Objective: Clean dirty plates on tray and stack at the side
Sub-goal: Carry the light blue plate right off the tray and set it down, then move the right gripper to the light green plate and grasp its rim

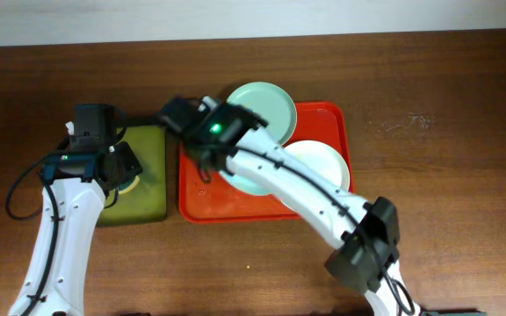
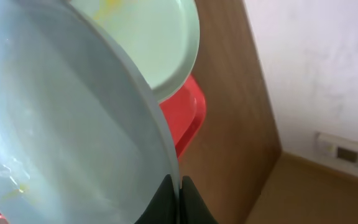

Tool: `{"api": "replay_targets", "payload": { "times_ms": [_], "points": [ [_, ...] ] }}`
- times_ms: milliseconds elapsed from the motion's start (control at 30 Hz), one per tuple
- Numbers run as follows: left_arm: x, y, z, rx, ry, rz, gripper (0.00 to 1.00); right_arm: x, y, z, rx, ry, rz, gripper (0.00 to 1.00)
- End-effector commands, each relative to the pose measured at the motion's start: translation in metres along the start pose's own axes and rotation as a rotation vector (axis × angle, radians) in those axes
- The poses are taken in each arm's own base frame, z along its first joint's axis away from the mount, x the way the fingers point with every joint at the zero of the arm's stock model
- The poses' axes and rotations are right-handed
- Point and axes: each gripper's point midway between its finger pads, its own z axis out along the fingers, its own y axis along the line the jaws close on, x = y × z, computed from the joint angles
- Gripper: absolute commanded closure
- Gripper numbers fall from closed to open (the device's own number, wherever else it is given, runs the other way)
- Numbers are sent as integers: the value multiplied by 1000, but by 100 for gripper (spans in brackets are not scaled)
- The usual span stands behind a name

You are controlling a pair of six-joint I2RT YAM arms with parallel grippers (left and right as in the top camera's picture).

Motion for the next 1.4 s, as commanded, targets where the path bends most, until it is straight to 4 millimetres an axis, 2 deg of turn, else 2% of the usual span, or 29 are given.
{"api": "replay_targets", "payload": {
  "times_ms": [0,67,133,167,200,267,333,367,467,567,667,733,767,867,933,1033,1100,1233,1300,1333,1367],
  "points": [
    [2,1,3,-2,10,-11,100,6,-28,-13,92,-13,19,96],
    [2,1,3,-2,10,-11,100,9,-48,-20,184,-15,33,96],
    [2,1,3,-2,10,-11,100,9,-49,-21,187,-18,56,96],
    [2,1,3,-2,10,-11,100,6,-44,-19,156,-34,129,96],
    [2,1,3,-2,10,-11,100,0,-30,-12,61,-50,182,96],
    [2,1,3,-2,10,-11,100,-9,-2,13,-149,-50,121,96],
    [2,1,3,-2,11,-10,100,-4,-6,37,-163,-2,134,96],
    [2,0,3,1,12,-10,100,3,-12,49,-160,35,230,96],
    [2,-1,3,8,15,-11,100,30,-50,81,-160,131,652,96],
    [2,-1,3,8,15,-10,100,53,-63,111,-376,198,817,96],
    [3,-1,3,8,15,-11,100,91,-89,138,-653,244,1010,96],
    [3,-1,3,8,15,-11,100,122,-113,155,-755,259,1156,96],
    [3,-1,3,8,15,-11,100,143,-126,166,-775,277,1231,96],
    [3,-1,3,8,15,-11,100,205,-147,196,-746,351,1380,96],
    [2,-1,3,10,12,-11,100,235,-152,213,-731,389,1449,96],
    [1,-1,3,10,11,-12,100,271,-156,235,-706,424,1528,92],
    [1,-1,3,10,11,-11,100,285,-157,246,-691,426,1560,96],
    [1,-2,5,10,13,-11,100,299,-141,270,-665,439,1575,96],
    [2,-3,8,8,24,-9,100,298,-129,279,-668,438,1547,95],
    [3,-3,10,6,29,-8,100,297,-122,283,-671,437,1524,89],
    [4,-3,12,4,34,-7,100,296,-118,285,-674,434,1509,74]
  ]
}}
